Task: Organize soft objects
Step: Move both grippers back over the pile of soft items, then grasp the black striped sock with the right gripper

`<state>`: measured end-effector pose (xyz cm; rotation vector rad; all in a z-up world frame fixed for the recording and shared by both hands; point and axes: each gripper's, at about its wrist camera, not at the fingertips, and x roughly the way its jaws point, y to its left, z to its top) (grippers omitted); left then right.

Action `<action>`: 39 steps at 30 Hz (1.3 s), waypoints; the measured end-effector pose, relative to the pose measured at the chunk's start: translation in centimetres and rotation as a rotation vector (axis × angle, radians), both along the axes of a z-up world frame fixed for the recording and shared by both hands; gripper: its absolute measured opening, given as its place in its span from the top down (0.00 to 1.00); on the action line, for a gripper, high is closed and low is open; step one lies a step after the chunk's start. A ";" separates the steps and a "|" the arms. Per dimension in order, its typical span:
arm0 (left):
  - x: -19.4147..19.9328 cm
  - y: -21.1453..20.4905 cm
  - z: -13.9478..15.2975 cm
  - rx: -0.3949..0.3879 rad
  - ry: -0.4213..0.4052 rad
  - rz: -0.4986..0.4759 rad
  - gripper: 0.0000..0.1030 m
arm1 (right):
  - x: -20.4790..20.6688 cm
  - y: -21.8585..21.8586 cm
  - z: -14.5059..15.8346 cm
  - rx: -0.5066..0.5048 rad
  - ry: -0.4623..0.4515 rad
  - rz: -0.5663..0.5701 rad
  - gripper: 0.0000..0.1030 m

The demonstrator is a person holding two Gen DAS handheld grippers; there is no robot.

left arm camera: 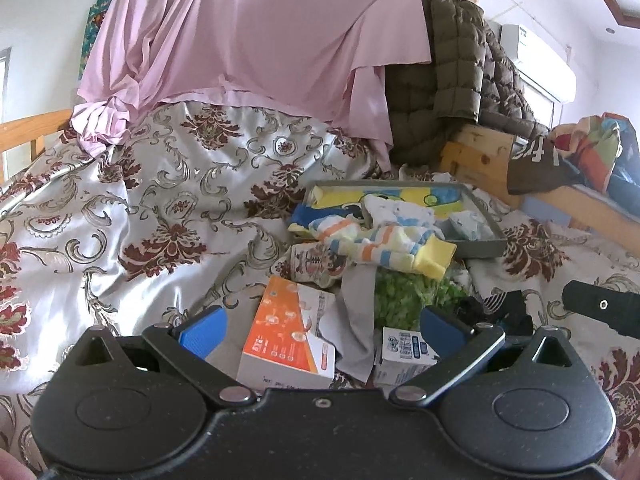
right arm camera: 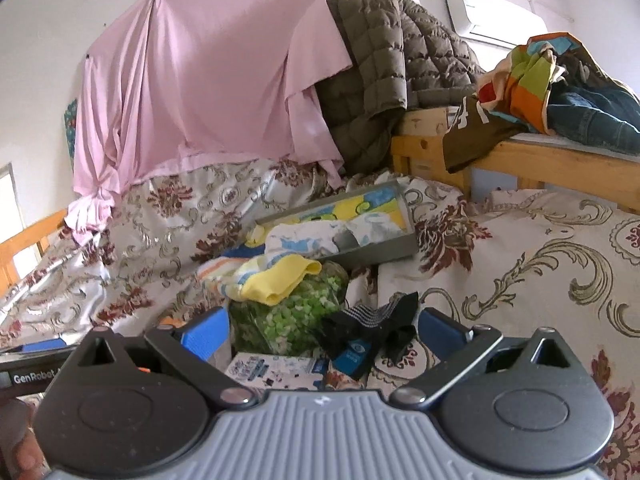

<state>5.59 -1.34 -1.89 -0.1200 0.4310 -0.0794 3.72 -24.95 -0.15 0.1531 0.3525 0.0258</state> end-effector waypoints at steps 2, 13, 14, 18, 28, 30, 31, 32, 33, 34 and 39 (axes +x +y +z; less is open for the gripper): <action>0.1 -0.1 -0.2 0.007 0.009 0.000 0.01 | 0.4 0.1 -0.3 -0.012 0.030 -0.007 0.00; 0.4 -0.1 -0.9 0.016 0.051 0.019 0.01 | 1.1 0.5 -1.1 -0.023 0.082 0.015 0.00; 0.4 -0.1 -1.0 0.016 0.053 0.021 0.01 | 1.1 0.5 -1.1 -0.023 0.082 0.014 0.00; 0.5 -0.1 -1.1 0.020 0.058 0.025 0.01 | 1.2 0.6 -1.1 -0.023 0.084 0.014 0.00; 0.9 -0.2 -1.3 0.019 0.066 0.036 0.01 | 1.8 0.9 -1.6 -0.028 0.109 0.034 0.00; 0.9 -0.2 -1.4 0.021 0.067 0.037 0.01 | 2.0 0.9 -1.7 -0.028 0.116 0.038 0.00; 0.9 -0.3 -1.4 0.021 0.068 0.037 0.01 | 2.1 0.9 -1.7 -0.027 0.119 0.040 0.00; 0.9 -0.3 -1.4 0.021 0.068 0.036 0.01 | 2.2 0.9 -1.8 -0.027 0.122 0.042 0.00; 1.0 -0.3 -1.5 0.021 0.069 0.036 0.01 | 2.2 0.9 -1.8 -0.026 0.123 0.043 0.00; 1.0 -0.3 -1.5 0.021 0.071 0.036 0.01 | 2.2 0.9 -1.8 -0.025 0.126 0.045 0.00; 1.4 -0.3 -1.8 0.014 0.082 0.043 0.01 | 2.5 1.0 -1.9 -0.021 0.134 0.050 0.00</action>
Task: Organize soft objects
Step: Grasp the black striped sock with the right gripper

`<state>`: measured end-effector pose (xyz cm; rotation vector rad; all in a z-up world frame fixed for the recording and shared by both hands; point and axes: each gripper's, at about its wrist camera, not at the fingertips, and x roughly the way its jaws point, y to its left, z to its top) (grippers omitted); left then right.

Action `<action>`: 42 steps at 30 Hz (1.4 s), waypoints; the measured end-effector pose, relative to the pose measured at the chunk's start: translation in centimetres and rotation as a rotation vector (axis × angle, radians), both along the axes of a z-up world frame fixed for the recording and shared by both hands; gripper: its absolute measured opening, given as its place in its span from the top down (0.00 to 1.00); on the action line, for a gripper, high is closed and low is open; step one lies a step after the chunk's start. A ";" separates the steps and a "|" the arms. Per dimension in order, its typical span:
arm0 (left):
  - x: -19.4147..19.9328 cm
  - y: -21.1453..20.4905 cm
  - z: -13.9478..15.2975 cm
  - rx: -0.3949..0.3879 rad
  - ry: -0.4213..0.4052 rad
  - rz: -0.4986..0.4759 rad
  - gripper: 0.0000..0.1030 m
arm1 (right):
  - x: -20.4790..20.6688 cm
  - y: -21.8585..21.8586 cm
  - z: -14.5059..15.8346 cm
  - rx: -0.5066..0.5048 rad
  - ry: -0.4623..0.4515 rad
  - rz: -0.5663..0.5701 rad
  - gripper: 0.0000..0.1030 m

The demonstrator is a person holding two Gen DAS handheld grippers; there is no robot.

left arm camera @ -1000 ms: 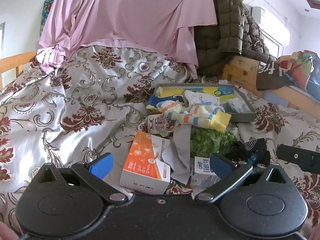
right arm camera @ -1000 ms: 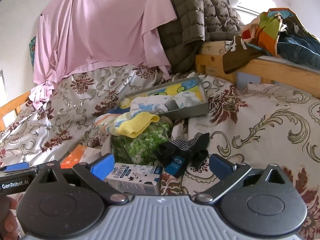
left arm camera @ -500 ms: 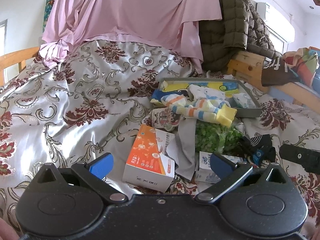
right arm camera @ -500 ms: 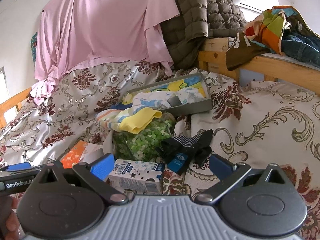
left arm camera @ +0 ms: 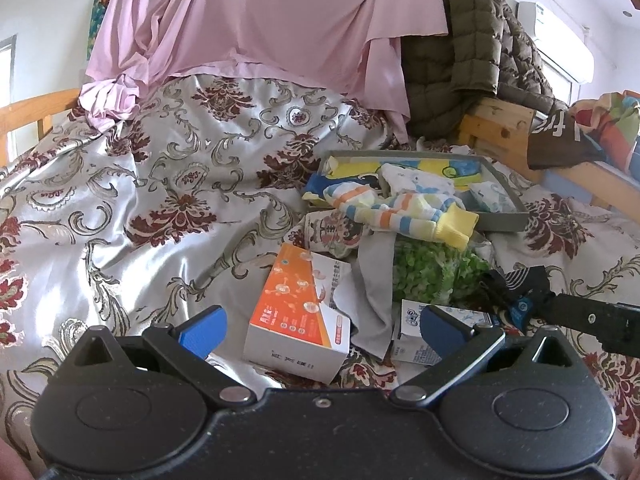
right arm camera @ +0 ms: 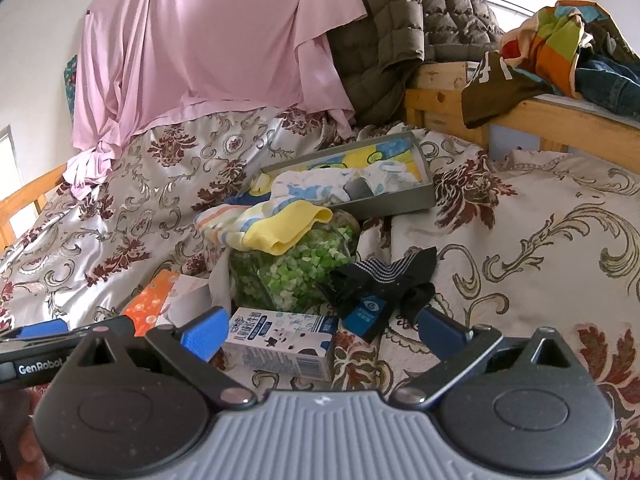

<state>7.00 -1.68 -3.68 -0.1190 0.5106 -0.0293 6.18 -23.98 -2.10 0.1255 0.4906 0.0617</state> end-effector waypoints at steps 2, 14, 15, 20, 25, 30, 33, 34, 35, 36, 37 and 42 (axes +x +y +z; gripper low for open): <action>0.2 0.1 -0.1 -0.007 0.007 0.007 0.01 | 0.1 0.0 0.0 0.003 0.004 0.000 0.00; 0.8 0.2 -0.4 -0.023 0.022 0.025 0.01 | 0.6 -0.3 -0.2 0.031 0.021 -0.001 0.00; 0.9 0.1 -0.4 -0.022 0.017 0.024 0.01 | 0.7 -0.3 -0.2 0.033 0.020 -0.001 0.00; 1.0 0.0 -0.3 -0.014 -0.012 0.027 0.01 | 1.2 -0.7 0.0 0.042 0.007 -0.007 0.00; 1.2 0.3 -0.3 -0.029 -0.011 0.042 0.01 | 2.2 -1.9 0.0 0.091 0.011 -0.026 0.00; 1.5 0.5 -0.5 -0.034 -0.016 0.059 0.01 | 2.9 -2.9 -0.1 0.133 0.020 -0.047 0.00; 1.7 0.5 -0.7 -0.040 -0.011 0.061 0.01 | 3.5 -3.2 -0.1 0.128 0.014 -0.053 0.00; 1.8 0.4 -0.8 -0.042 -0.004 0.060 0.01 | 3.9 -3.2 -0.1 0.128 0.016 -0.054 0.00; 1.9 0.4 -0.9 -0.042 0.002 0.057 0.01 | 4.2 -3.3 -0.1 0.129 0.018 -0.054 0.00; 2.0 0.3 -1.1 -0.040 0.010 0.052 0.01 | 4.6 -3.3 -0.2 0.127 0.021 -0.051 0.00; 2.1 0.2 -1.2 -0.037 0.015 0.048 0.01 | 4.9 -3.4 -0.2 0.121 0.024 -0.046 0.00; 2.1 -0.2 -1.5 -0.017 0.012 0.031 0.01 | 6.9 -3.4 -0.4 0.052 0.029 -0.011 0.00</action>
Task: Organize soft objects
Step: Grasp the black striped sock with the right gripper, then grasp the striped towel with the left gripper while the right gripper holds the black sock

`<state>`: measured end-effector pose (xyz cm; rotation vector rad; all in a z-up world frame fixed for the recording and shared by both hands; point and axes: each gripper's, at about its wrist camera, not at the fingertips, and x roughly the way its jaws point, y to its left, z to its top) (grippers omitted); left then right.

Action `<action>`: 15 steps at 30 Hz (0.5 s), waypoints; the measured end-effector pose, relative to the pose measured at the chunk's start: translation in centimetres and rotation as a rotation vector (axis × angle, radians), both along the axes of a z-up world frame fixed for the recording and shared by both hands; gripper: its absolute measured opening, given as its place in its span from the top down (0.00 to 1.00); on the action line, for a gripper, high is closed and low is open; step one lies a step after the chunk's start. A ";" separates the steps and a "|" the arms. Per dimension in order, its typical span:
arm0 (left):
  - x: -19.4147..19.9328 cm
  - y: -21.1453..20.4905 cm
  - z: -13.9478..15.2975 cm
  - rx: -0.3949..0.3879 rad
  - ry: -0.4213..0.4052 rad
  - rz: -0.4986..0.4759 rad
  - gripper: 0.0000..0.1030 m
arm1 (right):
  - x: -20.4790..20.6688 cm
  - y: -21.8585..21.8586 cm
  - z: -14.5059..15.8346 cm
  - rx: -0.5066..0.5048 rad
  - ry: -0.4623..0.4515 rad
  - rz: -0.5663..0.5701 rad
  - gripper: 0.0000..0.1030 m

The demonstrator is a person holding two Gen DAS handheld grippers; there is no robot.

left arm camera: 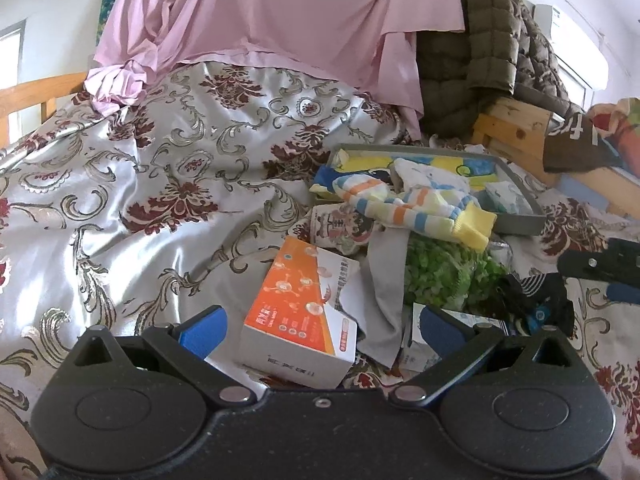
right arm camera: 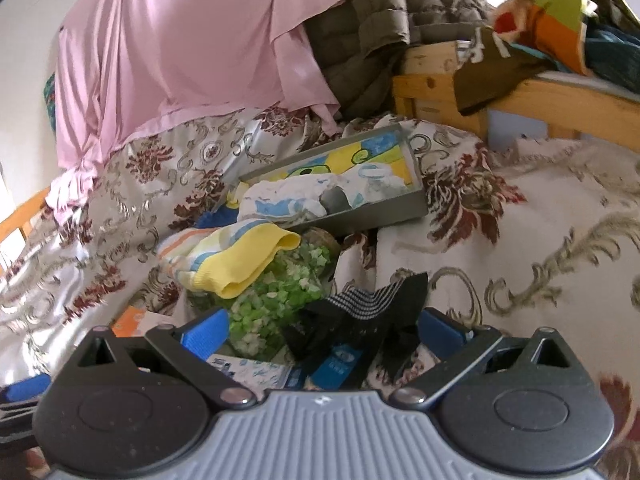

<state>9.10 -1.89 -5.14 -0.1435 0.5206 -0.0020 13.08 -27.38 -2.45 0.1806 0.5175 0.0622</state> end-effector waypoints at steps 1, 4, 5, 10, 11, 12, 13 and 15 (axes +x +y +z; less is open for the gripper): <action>0.0 -0.1 0.0 0.003 -0.001 -0.002 0.01 | 0.5 -0.1 -0.1 -0.013 0.005 0.009 0.00; 0.4 -0.1 0.0 0.002 0.007 -0.018 0.01 | 2.0 -0.4 -0.6 -0.050 0.023 0.050 0.00; 0.6 -0.1 0.1 -0.004 0.014 -0.023 0.01 | 2.6 -0.5 -0.9 -0.067 0.029 0.057 0.00; 2.6 -0.6 1.4 0.003 -0.022 -0.064 0.01 | 4.4 -1.1 -1.9 -0.103 0.038 0.104 0.00; 3.2 -0.9 1.8 0.008 -0.034 -0.076 0.01 | 4.6 -1.2 -2.0 -0.109 0.036 0.112 0.00; 3.8 -1.2 2.1 0.014 -0.045 -0.091 0.01 | 4.8 -1.2 -2.1 -0.117 0.031 0.123 0.00; 4.4 -1.5 2.5 0.021 -0.056 -0.107 0.01 | 5.0 -1.3 -2.2 -0.122 0.028 0.132 0.00; 6.0 -2.3 3.3 0.036 -0.072 -0.151 0.01 | 5.3 -1.4 -2.4 -0.132 0.026 0.146 0.00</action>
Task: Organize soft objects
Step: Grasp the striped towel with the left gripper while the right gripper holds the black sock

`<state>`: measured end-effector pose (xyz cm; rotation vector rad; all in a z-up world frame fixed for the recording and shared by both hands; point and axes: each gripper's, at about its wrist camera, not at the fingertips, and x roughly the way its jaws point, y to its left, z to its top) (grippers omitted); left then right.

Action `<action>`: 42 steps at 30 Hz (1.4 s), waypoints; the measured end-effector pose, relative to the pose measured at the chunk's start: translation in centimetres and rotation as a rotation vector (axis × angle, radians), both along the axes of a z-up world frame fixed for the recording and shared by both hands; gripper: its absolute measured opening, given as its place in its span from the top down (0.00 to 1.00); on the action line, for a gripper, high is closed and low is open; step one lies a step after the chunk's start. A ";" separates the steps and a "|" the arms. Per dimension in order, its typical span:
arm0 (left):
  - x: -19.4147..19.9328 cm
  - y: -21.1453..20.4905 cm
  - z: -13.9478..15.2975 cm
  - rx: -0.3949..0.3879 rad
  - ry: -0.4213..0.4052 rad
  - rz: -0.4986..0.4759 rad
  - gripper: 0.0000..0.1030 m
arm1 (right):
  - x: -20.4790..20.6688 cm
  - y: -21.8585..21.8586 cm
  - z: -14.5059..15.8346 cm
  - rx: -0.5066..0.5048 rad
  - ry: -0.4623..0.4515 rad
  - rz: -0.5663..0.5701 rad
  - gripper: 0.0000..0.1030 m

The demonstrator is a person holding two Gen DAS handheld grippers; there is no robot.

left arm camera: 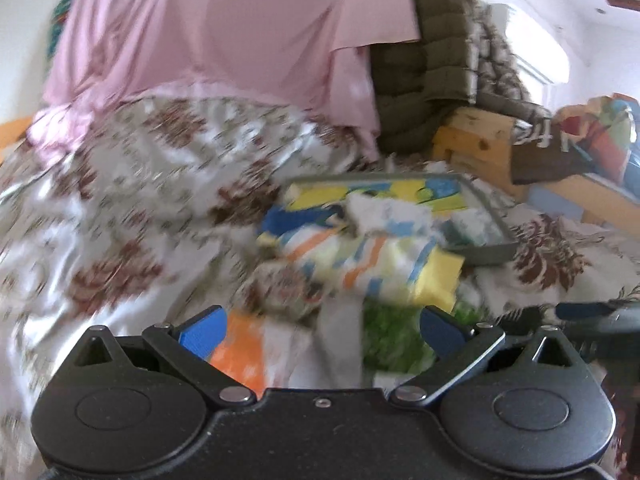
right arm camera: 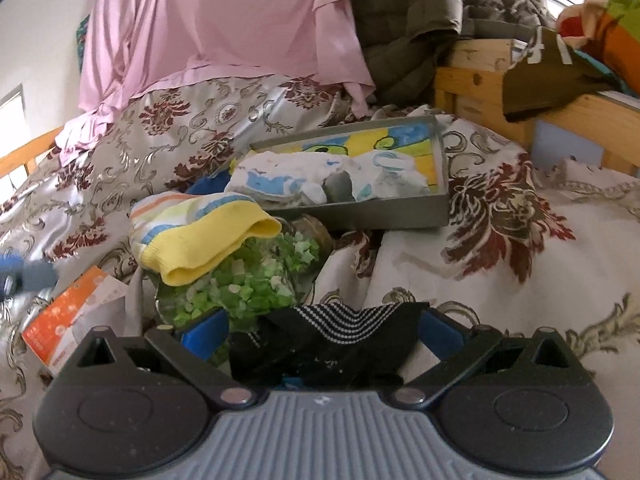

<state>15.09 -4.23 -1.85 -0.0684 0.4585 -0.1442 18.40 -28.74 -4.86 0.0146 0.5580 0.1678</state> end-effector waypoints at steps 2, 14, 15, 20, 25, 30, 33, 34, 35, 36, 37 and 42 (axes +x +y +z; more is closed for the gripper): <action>1.7 -0.8 0.7 0.008 -0.006 -0.038 0.01 | 0.3 -0.1 -0.2 -0.004 0.004 0.010 0.00; 10.0 -5.1 1.1 0.081 0.060 -0.204 0.01 | 1.5 -0.6 -0.8 -0.042 0.016 0.019 0.00; 10.5 -5.2 1.0 0.089 0.077 -0.217 0.01 | 1.6 -0.6 -0.9 -0.045 0.016 0.022 0.00; 12.5 -5.3 0.1 0.117 0.155 -0.256 0.01 | 2.2 -0.6 -1.2 -0.064 0.022 0.023 0.00; 14.2 -4.9 -0.6 0.088 0.236 -0.252 0.01 | 2.5 -0.8 -1.2 -0.052 0.022 0.021 0.00; 15.2 -4.5 -1.3 0.031 0.296 -0.250 0.01 | 2.6 -0.5 -1.4 -0.050 0.036 0.047 0.00; 15.3 -4.5 -1.8 0.021 0.300 -0.252 0.01 | 2.6 -0.3 -1.5 -0.052 0.041 0.055 0.00; 15.3 -4.5 -1.8 0.020 0.298 -0.256 0.03 | 2.6 -0.3 -1.5 -0.054 0.043 0.055 0.00; 15.2 -4.6 -1.8 0.021 0.296 -0.263 0.04 | 2.6 -0.3 -1.6 -0.053 0.044 0.054 0.00; 15.2 -4.6 -1.8 0.019 0.295 -0.269 0.05 | 2.6 -0.4 -1.6 -0.050 0.046 0.054 0.00; 15.3 -4.5 -1.8 0.014 0.298 -0.274 0.06 | 2.7 -0.4 -1.6 -0.048 0.047 0.054 0.00; 15.5 -3.8 -1.6 -0.045 0.326 -0.269 0.17 | 2.7 -0.3 -1.7 -0.056 0.057 0.056 0.00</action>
